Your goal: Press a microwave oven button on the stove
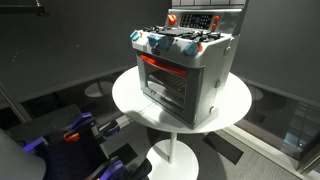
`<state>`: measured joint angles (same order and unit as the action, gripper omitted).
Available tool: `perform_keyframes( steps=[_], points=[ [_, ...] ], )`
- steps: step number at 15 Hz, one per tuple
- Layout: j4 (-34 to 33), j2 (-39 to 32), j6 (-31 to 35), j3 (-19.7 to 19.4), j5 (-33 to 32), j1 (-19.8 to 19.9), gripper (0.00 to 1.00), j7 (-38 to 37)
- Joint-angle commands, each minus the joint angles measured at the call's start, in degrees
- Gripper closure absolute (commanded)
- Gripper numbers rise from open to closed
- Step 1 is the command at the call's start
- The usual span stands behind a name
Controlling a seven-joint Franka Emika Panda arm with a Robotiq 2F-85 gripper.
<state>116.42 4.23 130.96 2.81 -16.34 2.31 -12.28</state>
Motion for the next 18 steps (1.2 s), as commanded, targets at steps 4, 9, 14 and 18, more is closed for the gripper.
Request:
perform_keyframes(
  steps=[4,9,14,18],
  points=[
    [-7.19,-6.76,-0.31,-1.62,-1.77,-0.61,0.00,-1.12],
    [-10.84,-10.52,-0.44,-2.73,-2.47,-1.01,0.00,-1.32],
    [-13.96,-13.66,-0.67,-3.76,-3.08,-1.55,0.00,-1.13],
    [-15.62,-15.57,-0.89,-4.48,-2.72,-2.11,0.00,-0.84]
  ],
)
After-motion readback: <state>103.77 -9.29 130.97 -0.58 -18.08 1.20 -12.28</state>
